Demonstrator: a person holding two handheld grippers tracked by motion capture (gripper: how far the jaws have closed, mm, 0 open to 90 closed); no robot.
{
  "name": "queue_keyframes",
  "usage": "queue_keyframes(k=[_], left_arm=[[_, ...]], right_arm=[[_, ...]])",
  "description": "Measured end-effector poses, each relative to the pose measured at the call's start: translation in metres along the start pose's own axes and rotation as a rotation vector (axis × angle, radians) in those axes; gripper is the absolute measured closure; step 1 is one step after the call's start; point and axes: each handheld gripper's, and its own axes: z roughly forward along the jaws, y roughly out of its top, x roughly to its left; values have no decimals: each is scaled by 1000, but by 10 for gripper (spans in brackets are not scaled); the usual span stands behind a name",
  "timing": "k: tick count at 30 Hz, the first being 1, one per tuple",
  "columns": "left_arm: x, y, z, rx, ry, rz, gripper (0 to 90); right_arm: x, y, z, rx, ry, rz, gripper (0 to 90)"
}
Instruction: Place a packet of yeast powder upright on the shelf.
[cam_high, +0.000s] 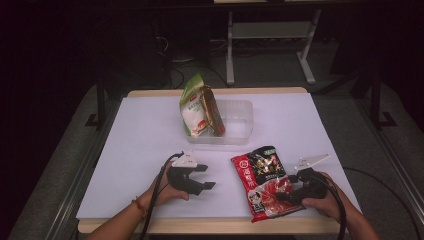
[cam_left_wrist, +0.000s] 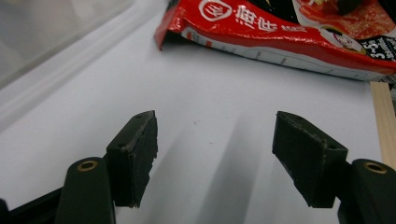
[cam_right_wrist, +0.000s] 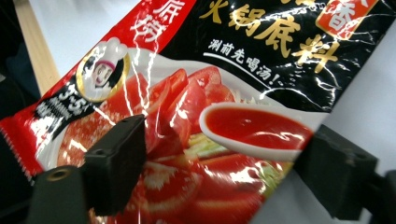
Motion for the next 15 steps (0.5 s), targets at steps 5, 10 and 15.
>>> queue_keyframes(k=[5, 10, 15], left_arm=[[-2, 0, 5, 4, -6, -9, 286], [-3, 1, 6, 3, -13, -14, 280], [-2, 5, 8, -17, -23, -35, 280]], right_arm=[[3, 0, 2, -1, 39, -16, 278], [9, 2, 4, 21, 67, -47, 286], [8, 1, 1, 34, 78, -55, 293]])
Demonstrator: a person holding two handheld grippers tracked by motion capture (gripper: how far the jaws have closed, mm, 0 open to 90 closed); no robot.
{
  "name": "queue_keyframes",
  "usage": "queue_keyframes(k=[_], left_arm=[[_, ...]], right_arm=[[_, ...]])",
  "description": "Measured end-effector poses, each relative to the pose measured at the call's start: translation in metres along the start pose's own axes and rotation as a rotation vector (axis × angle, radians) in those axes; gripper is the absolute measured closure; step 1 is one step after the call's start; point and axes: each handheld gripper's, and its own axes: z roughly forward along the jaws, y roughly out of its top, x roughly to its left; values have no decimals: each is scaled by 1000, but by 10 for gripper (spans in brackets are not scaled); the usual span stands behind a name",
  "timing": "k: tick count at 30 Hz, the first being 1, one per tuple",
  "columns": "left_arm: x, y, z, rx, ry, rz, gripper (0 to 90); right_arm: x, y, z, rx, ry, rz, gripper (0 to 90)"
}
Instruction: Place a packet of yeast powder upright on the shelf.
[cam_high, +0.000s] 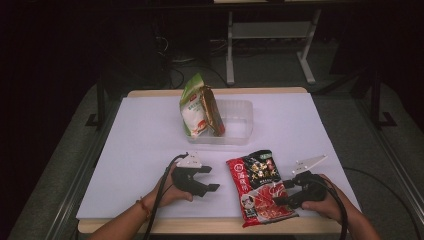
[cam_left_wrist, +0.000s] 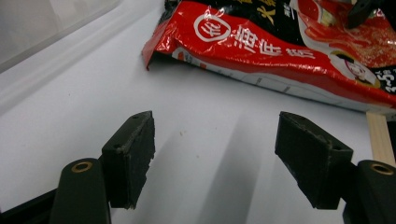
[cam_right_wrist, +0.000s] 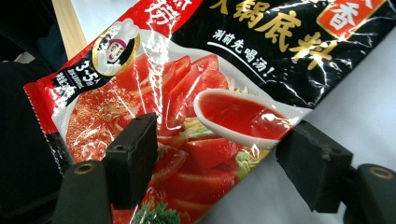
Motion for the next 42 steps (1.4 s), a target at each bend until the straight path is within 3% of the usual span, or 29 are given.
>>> queue_keyframes(k=[7, 9, 16, 18, 22, 27, 31, 34, 38, 42], left_arm=[[1, 13, 12, -23, -41, -49, 288], [2, 14, 17, -10, -53, -58, 289], [9, 17, 32, 10, -48, -139, 282], [9, 19, 34, 8, -48, -143, 276], [12, 21, 38, 1, -87, -166, 252], [14, 21, 39, 6, -142, -176, 316], [14, 22, 40, 7, -167, -188, 299], [16, 24, 43, 7, -197, -219, 264], [18, 25, 45, 8, -216, -240, 242], [17, 27, 48, 5, -207, -241, 296]], right_arm=[[1, 0, 4, -10, 1, 5, 291], [0, 0, 4, -16, 4, 8, 291], [2, 0, 6, -26, -10, 1, 293], [2, 0, 7, -30, -12, -2, 296], [2, 0, 9, -39, -16, 4, 302], [1, 0, 10, -49, -23, 5, 312], [2, 0, 11, -62, -35, 9, 327], [2, 1, 12, -69, -47, 4, 345], [2, 1, 13, -81, -56, 6, 371], [2, 2, 14, -107, -64, 6, 414]])
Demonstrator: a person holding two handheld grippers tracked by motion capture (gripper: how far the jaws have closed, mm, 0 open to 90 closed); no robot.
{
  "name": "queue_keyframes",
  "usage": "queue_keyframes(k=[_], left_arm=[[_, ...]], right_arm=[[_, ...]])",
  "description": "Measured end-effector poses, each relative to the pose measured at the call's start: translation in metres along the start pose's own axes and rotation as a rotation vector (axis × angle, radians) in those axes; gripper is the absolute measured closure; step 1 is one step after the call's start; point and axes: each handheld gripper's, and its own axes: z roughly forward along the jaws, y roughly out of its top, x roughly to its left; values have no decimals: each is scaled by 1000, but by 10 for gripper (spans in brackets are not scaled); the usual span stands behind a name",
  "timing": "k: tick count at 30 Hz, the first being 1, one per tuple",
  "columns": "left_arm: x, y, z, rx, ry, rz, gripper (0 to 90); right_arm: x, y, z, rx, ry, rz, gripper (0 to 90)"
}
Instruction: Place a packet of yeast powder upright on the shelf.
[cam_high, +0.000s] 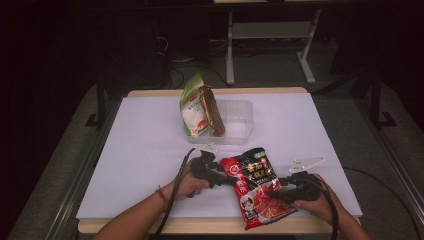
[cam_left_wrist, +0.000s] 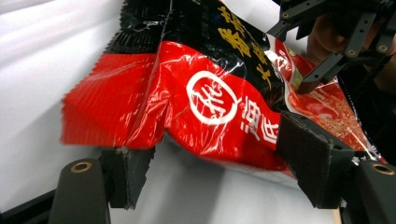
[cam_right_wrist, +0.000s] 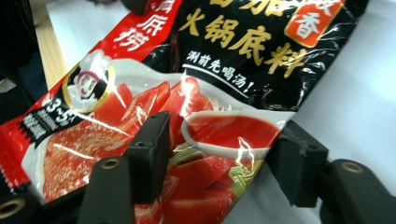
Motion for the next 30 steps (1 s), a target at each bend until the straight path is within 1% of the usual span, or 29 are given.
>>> queue_keyframes(k=[2, 3, 5, 10, 11, 12, 14, 16, 17, 18, 20, 21, 23, 24, 25, 26, 27, 28, 29, 30], left_arm=[[0, 1, 2, -7, 6, -11, 318], [0, 2, 3, -7, 7, -10, 326], [0, 4, 1, -31, 15, -14, 362], [-3, 8, -5, -74, 36, 9, 451], [-3, 8, -6, -76, 38, 23, 461], [-3, 10, -7, -81, 39, 28, 471], [-2, 12, -7, -99, 31, 14, 502], [-3, 14, -7, -111, 39, 26, 507], [-4, 14, -7, -116, 38, 29, 506], [-4, 15, -7, -123, 36, 30, 505], [-4, 16, -7, -120, 48, 35, 493], [-4, 16, -5, -118, 54, 34, 466], [-2, 16, -1, -95, 65, 45, 425], [-1, 16, 1, -103, 60, 39, 407], [0, 17, 2, -111, 45, 36, 435], [-1, 18, 3, -114, 31, 39, 458], [-3, 19, 4, -111, 27, 57, 474], [-6, 20, 5, -112, 30, 69, 501], [-8, 21, 6, -106, 45, 83, 496], [-9, 22, 7, -106, 51, 88, 499]], right_arm=[[1, 0, 0, -5, -3, -3, 424], [1, 1, 0, -7, -7, -6, 429], [2, 1, 0, -12, -16, -13, 438], [1, 1, -3, -48, -32, -15, 493], [2, 2, -4, -51, -38, -19, 498], [2, 2, -4, -52, -40, -22, 508], [3, 3, -5, -61, -49, -22, 537], [2, 3, -8, -79, -58, -23, 570], [2, 4, -9, -91, -57, -18, 584], [2, 4, -10, -100, -60, -23, 591], [3, 4, -11, -115, -67, -34, 612], [3, 4, -12, -126, -65, -36, 636], [4, 5, -14, -163, -54, -51, 673], [6, 7, -14, -166, -55, -69, 678], [9, 8, -12, -151, -65, -88, 678], [11, 9, -10, -134, -76, -99, 678], [11, 9, -9, -134, -77, -98, 684], [11, 9, -8, -137, -72, -98, 688], [11, 10, -8, -139, -71, -98, 693], [11, 10, -8, -136, -72, -103, 693]])
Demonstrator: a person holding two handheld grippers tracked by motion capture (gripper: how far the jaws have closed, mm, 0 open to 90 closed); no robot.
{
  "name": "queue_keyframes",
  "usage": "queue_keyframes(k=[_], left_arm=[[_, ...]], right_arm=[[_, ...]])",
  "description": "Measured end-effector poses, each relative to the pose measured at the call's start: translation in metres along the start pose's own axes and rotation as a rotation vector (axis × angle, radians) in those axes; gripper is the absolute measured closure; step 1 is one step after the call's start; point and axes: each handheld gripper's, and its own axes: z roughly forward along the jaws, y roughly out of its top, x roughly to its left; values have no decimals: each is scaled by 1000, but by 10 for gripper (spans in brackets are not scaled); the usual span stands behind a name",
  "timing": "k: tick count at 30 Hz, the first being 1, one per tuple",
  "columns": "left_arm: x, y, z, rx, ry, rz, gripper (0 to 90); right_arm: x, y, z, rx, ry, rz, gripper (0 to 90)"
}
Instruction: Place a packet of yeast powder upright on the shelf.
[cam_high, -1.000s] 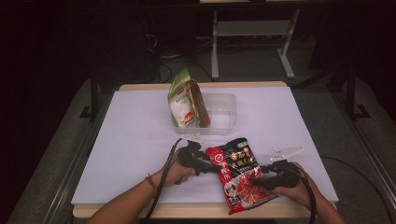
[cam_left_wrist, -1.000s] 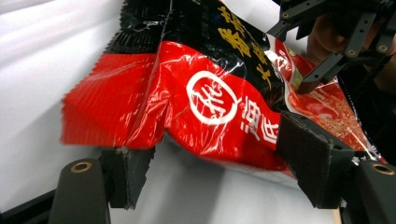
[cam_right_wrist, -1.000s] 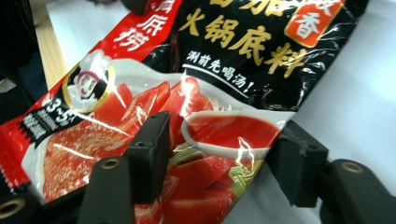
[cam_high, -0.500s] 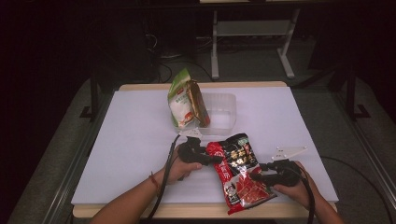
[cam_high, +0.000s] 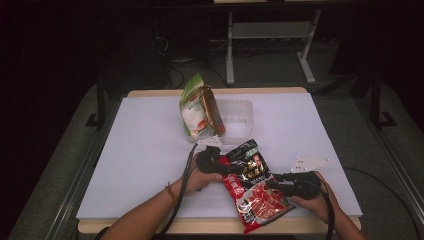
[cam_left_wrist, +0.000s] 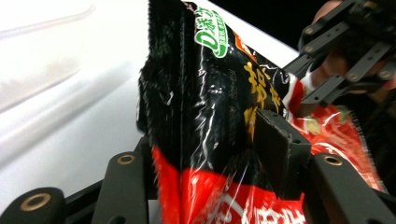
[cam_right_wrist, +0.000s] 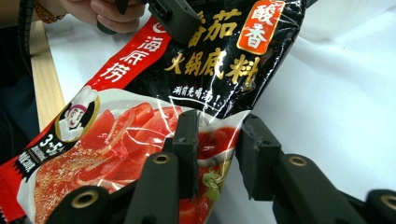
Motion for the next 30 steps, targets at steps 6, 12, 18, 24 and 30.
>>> queue_keyframes(k=[6, 12, 18, 24, 30], left_arm=[[1, 0, -5, -51, 6, 0, 657], [-4, 4, -15, -121, 1, 28, 798], [-11, 9, -22, -189, 21, 41, 839], [-17, 18, -28, -228, 43, 51, 866], [-16, 26, -44, -276, 60, 50, 875]], right_arm=[[-1, -1, -2, -10, 7, -2, 699], [-4, -3, -2, -19, 13, 18, 689], [-3, -1, -4, -53, -3, 27, 686], [-5, 0, -7, -77, -17, 28, 649], [-8, 0, -11, -69, -34, 12, 581]])
